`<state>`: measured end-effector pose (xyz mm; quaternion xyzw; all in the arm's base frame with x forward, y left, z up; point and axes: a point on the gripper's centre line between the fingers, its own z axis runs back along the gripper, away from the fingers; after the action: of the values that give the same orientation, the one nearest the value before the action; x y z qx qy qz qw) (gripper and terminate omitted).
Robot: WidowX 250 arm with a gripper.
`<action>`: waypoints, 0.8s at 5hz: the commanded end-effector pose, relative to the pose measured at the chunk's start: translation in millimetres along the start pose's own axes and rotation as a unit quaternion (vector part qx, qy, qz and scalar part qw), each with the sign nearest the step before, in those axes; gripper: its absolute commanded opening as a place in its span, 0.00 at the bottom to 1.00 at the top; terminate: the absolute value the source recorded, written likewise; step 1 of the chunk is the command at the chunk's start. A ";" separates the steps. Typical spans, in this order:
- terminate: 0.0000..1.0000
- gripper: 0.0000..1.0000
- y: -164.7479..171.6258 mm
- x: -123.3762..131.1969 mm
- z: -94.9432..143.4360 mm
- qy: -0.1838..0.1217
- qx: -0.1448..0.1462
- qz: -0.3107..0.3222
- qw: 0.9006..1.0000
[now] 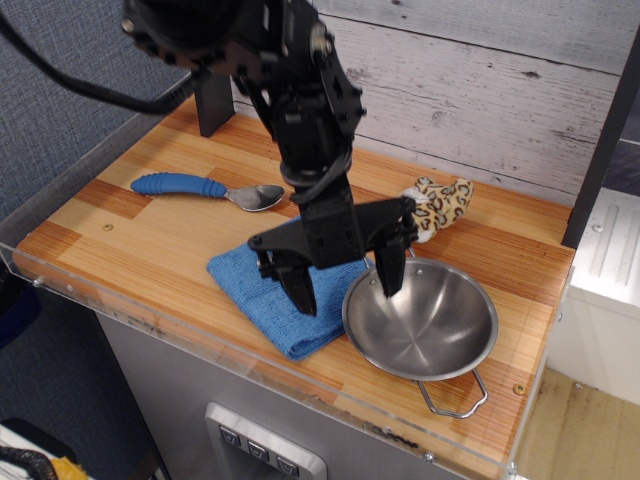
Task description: Move the silver vessel and place it on the edge of the left bottom of the table.
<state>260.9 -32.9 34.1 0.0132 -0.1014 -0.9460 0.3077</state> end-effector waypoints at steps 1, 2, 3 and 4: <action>0.00 1.00 11.1 -2.1 -14.8 -0.002 0.014 -0.027 1.000; 0.00 0.00 12.9 -2.1 -17.3 0.007 -0.001 -0.041 0.999; 0.00 0.00 9.5 -1.9 -17.0 0.007 -0.002 -0.035 0.999; 0.00 0.00 8.9 -1.5 -16.7 0.009 -0.002 -0.032 0.999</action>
<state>268.8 -44.6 14.2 0.0150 -0.0945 -0.9556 0.2788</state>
